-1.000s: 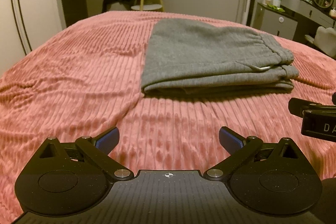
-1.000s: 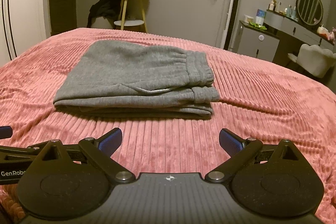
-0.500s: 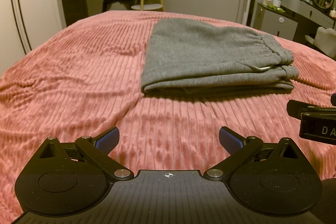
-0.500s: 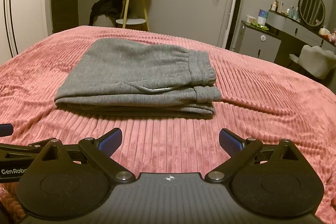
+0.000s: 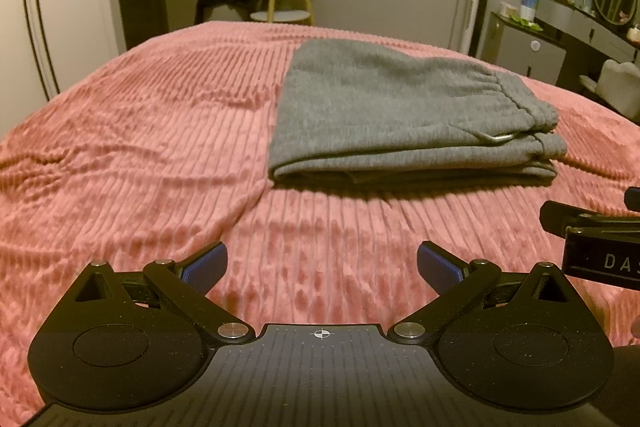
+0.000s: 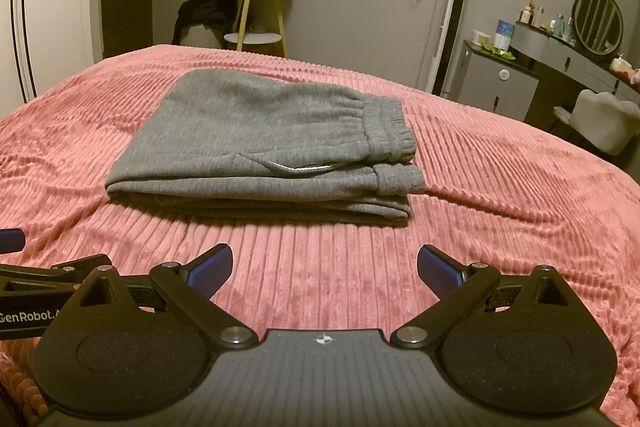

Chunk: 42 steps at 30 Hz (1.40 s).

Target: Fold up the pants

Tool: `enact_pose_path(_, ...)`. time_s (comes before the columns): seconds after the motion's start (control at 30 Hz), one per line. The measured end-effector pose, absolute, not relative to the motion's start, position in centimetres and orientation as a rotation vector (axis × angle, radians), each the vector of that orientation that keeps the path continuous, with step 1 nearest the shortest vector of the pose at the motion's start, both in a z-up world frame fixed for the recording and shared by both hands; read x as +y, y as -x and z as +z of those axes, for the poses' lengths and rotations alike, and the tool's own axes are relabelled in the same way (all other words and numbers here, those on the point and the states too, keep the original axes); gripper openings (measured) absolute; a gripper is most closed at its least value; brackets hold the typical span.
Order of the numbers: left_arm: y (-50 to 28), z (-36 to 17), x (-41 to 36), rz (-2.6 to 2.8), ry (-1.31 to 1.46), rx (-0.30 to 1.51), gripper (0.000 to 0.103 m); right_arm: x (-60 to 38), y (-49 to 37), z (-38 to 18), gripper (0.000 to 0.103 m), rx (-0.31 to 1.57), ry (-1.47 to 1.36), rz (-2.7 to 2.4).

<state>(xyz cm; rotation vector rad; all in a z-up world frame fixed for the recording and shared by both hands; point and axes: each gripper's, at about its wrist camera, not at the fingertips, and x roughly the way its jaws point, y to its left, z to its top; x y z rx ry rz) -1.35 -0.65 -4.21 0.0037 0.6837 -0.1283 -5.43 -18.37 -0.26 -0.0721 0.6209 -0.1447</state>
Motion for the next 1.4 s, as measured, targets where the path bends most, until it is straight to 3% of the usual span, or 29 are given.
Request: enact_pose_path(1.4,1.62,-3.86,-0.82,-0.149,0.007,0.660,0.103,-18.59,5.46,-0.13,0.099,0.618,0.055,-0.134)
